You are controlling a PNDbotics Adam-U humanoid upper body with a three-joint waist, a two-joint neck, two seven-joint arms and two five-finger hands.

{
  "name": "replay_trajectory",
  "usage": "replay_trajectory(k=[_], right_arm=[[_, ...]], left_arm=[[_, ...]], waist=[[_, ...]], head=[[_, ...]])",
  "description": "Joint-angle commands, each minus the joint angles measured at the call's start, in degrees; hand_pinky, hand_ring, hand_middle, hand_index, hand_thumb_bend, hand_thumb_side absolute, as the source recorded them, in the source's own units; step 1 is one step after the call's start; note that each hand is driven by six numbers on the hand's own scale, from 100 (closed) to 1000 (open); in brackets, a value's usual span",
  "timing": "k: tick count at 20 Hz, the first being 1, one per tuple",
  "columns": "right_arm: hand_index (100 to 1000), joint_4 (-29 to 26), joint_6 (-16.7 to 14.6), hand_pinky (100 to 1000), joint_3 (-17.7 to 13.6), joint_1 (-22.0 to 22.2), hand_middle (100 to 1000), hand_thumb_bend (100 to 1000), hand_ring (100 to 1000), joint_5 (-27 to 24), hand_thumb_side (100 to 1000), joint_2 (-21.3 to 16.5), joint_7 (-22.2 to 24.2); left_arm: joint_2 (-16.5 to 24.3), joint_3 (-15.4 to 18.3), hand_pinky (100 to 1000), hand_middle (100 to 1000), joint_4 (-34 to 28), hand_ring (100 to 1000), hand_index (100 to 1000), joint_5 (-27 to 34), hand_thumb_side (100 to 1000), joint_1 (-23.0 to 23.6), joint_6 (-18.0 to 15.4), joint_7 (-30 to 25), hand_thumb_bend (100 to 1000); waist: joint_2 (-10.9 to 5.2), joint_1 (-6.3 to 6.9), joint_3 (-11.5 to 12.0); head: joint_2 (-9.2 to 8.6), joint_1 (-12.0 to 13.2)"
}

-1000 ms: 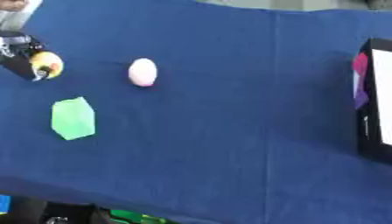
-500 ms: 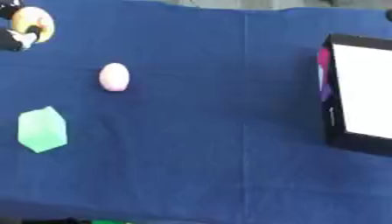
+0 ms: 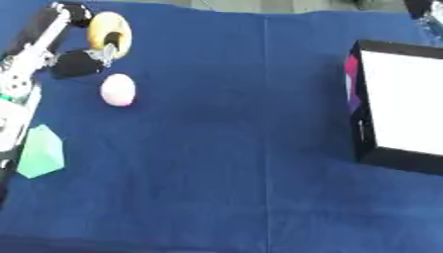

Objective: Pick up the objects with one hand, pass them to the other hand, and then place them into the box on the other side of the table.

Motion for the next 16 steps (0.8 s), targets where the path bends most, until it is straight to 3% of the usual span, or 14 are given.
replay_trajectory(k=[1, 2, 3, 4, 9, 16], right_arm=[[1000, 3.0, -1.9, 1000, 3.3, -3.3, 1000, 100, 1000, 4.0, 132, -1.0, 3.2], [1000, 4.1, -2.2, 1000, 4.3, -4.3, 1000, 100, 1000, 5.1, 128, -0.2, 3.9], [1000, 5.2, -2.4, 1000, 5.4, -5.3, 1000, 100, 1000, 6.3, 134, 0.7, 4.7], [1000, 6.2, -2.6, 1000, 6.5, -6.2, 1000, 100, 1000, 7.6, 133, 1.7, 5.4], [1000, 11.4, -2.9, 1000, 10.2, -9.9, 1000, 100, 1000, 12.5, 118, 6.4, 7.7], [1000, 16.5, -4.3, 1000, 13.1, -13.0, 1000, 100, 1000, 17.1, 104, 11.2, 8.6]], left_arm=[[-2.0, -0.6, 847, 563, -2.6, 698, 566, -0.7, 425, 0.1, -0.9, 2.6, 100], [-2.7, -0.9, 847, 562, -3.0, 698, 566, -0.9, 427, 0.4, -1.3, 3.2, 100], [-3.5, -1.1, 847, 562, -3.6, 698, 566, -1.1, 371, 0.8, -1.9, 4.2, 100], [-4.3, -1.3, 847, 561, -4.3, 698, 566, -1.4, 425, 1.2, -2.7, 5.3, 100], [-7.2, -2.8, 843, 559, -5.8, 695, 567, -3.7, 427, 2.8, -7.5, 10.8, 100], [-10.5, -4.9, 848, 551, -5.3, 692, 565, -3.0, 468, 3.5, -9.9, 13.1, 100]], waist=[[-2.10, 0.06, 0.0], [-2.14, 0.05, 0.0], [-2.18, 0.03, 0.0], [-2.20, 0.02, 0.0], [-2.21, -0.02, 0.0], [-1.86, -0.32, 0.6]], head=[[0.27, -0.4], [0.25, -0.5], [0.25, -0.6], [0.29, -0.7], [0.43, -1.5], [0.85, -2.4]])
